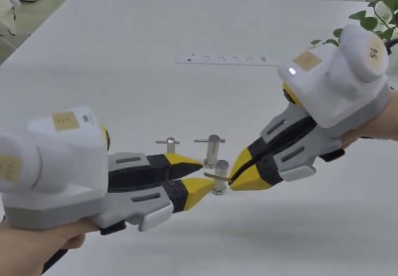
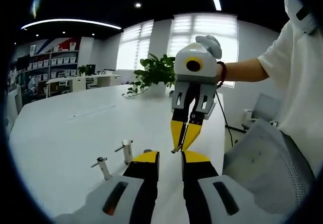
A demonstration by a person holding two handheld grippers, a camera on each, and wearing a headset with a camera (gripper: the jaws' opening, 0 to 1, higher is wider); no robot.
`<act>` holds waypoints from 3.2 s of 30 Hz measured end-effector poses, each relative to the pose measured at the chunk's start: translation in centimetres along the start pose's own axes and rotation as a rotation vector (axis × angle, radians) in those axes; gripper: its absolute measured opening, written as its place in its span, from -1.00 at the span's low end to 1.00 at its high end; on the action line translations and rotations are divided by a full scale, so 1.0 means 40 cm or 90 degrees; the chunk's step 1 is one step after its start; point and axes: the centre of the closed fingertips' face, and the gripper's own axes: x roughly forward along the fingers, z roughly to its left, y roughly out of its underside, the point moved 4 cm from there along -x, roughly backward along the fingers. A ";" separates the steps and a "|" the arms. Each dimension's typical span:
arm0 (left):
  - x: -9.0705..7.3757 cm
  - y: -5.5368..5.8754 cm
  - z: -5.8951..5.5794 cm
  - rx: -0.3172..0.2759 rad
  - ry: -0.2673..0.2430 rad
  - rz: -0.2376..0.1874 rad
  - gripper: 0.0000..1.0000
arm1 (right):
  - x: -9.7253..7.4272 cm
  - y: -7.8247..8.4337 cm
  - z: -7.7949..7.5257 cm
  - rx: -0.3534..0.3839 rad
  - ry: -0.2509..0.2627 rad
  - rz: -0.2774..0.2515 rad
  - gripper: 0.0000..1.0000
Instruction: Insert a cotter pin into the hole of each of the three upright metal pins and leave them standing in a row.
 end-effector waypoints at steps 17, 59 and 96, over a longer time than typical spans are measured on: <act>0.054 0.054 0.048 0.012 -0.074 0.043 -0.45 | -0.018 0.089 -0.054 0.007 0.054 0.108 -0.94; 0.196 0.135 0.088 -0.022 -0.124 0.108 -0.67 | 0.010 0.162 -0.133 -0.011 0.068 0.189 -0.94; 0.205 0.145 0.098 -0.029 -0.118 0.090 -0.76 | 0.013 0.140 -0.152 -0.080 0.061 0.210 -0.94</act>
